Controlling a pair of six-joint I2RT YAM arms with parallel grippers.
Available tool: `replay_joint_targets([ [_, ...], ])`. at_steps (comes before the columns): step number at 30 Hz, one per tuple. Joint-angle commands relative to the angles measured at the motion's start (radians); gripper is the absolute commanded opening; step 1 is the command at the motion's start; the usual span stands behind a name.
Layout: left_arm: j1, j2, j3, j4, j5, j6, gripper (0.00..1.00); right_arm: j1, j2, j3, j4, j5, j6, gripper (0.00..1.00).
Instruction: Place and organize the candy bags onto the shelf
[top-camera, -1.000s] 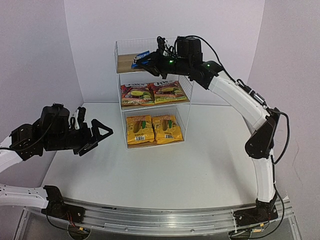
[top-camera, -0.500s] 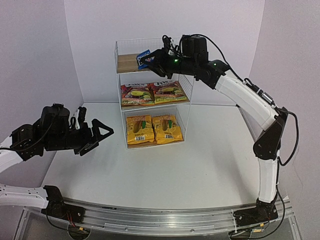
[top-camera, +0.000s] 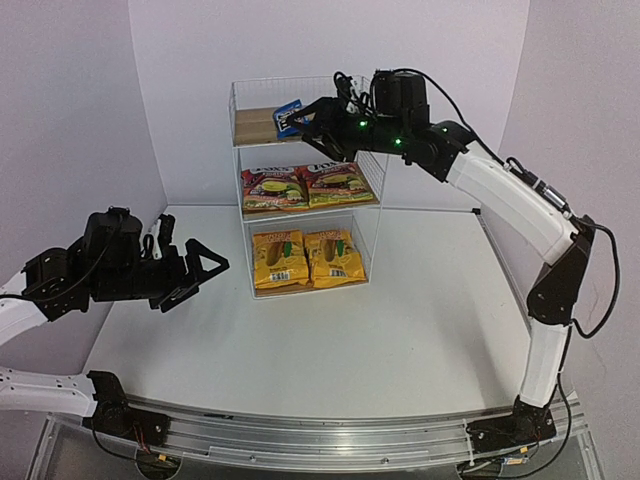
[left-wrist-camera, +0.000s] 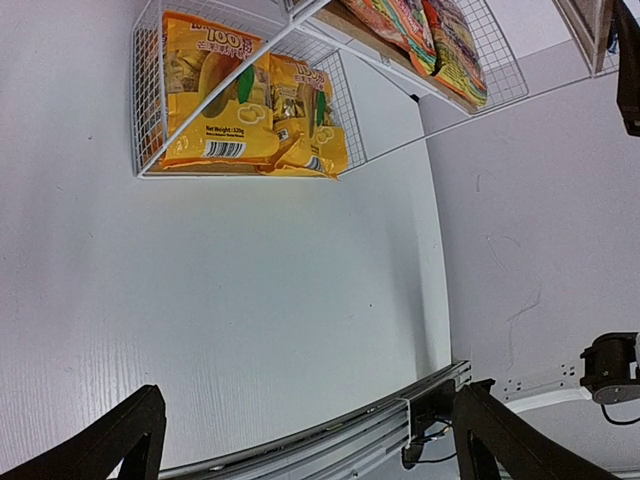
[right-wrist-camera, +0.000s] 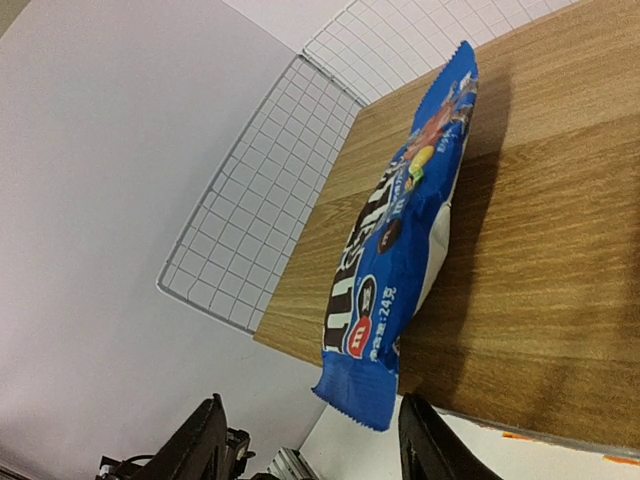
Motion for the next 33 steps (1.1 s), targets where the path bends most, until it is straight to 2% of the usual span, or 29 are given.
replay_joint_targets([
  [1,-0.001,0.001,0.018,0.029,-0.005,0.020,1.00,0.013,-0.068,-0.045,-0.013,0.039,-0.011,0.59],
  [6,-0.001,-0.004,0.021,0.027,-0.011,0.023,1.00,0.025,-0.111,-0.100,-0.014,0.035,-0.018,0.66],
  [10,-0.001,-0.008,0.027,0.019,-0.026,0.029,1.00,0.044,-0.172,-0.175,-0.014,-0.003,-0.044,0.87],
  [16,-0.001,0.009,0.046,-0.012,-0.082,0.038,1.00,0.065,-0.385,-0.510,-0.015,0.006,-0.106,0.92],
  [21,0.000,0.087,0.057,-0.039,-0.157,0.027,1.00,0.050,-0.583,-0.829,-0.047,0.189,-0.157,0.96],
  [24,0.006,0.162,0.088,-0.072,-0.205,0.030,1.00,-0.057,-0.656,-0.981,-0.093,0.216,-0.111,0.98],
  [27,0.052,0.210,0.089,-0.095,-0.272,0.044,1.00,-0.216,-0.714,-1.126,-0.108,0.206,-0.099,0.98],
  [29,0.160,0.215,0.050,-0.071,-0.228,0.078,1.00,-0.338,-0.746,-1.195,-0.107,0.184,-0.099,0.98],
  [31,0.311,0.207,-0.014,0.003,-0.127,0.141,1.00,-0.439,-0.776,-1.252,-0.104,0.185,-0.117,0.98],
  [33,0.443,0.211,-0.077,0.063,-0.045,0.188,1.00,-0.506,-0.801,-1.296,-0.104,0.256,-0.157,0.98],
])
